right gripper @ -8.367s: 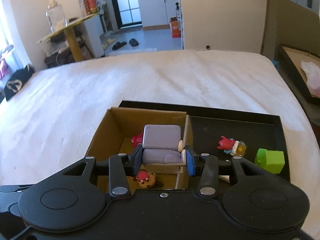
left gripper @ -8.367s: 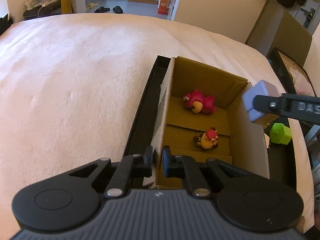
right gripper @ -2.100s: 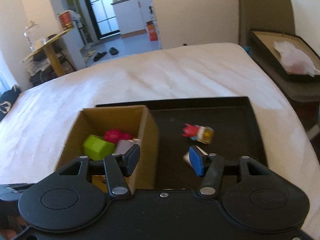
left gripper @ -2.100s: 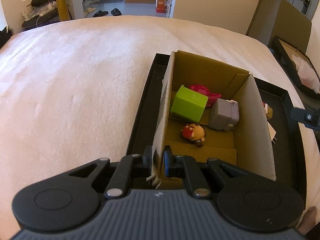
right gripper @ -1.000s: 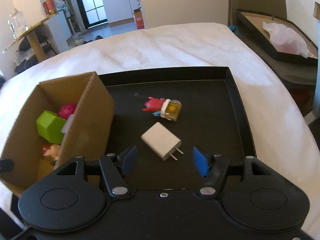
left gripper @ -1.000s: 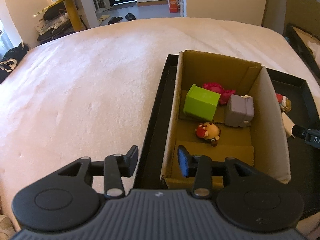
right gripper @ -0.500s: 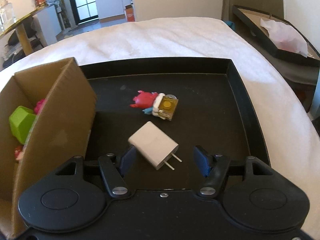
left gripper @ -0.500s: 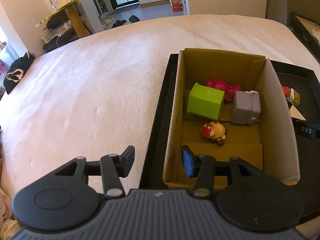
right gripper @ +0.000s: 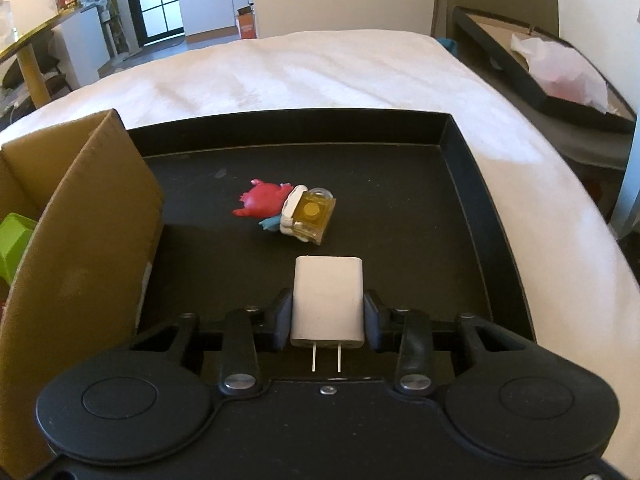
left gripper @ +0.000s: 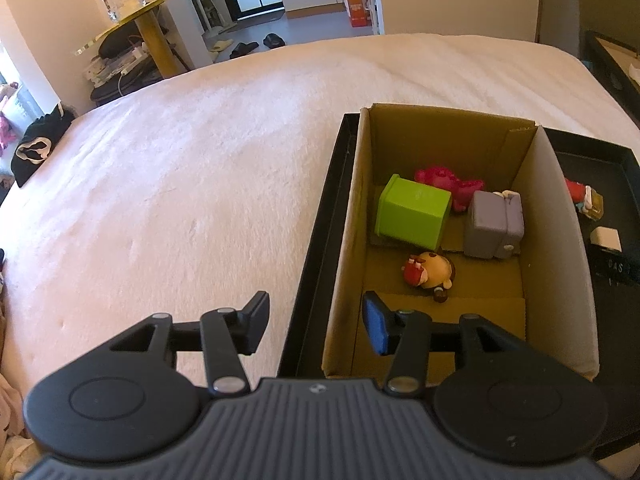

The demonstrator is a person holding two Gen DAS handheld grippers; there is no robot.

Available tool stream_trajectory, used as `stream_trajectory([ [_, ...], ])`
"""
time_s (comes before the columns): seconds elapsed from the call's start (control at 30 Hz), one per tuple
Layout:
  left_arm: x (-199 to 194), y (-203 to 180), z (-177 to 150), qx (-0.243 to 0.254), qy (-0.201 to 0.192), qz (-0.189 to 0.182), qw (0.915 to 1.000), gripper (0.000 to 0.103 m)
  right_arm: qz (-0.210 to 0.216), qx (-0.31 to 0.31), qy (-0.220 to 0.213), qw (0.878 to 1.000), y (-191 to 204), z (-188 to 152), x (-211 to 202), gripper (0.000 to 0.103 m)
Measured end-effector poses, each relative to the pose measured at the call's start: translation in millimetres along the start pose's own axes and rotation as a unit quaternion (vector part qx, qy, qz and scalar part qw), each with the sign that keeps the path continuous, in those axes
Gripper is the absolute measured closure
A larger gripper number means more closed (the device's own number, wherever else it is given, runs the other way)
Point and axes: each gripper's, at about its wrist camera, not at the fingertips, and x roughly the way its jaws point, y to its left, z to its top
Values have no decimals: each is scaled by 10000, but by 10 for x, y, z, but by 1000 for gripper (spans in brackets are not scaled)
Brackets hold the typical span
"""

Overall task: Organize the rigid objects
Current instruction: 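Move the right gripper to the white power adapter and grasp it, then carry the white adapter into the box and release it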

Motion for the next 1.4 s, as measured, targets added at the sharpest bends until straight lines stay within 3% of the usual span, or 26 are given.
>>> stream_trajectory([
  [0.43,-65,57,-22,-88,-104,-123,9998,53,257,-44,-193,9995,3,72,-362,67],
  [0.83,-98,158,-34,-257,-177,-476,9984,53,546,-248,-378,9975,144,232,-752,67],
  [1.4,-82,286,-74,-458,-187,-1044,9933,57,803,-726,-510,9928,648,471,-1056,67],
])
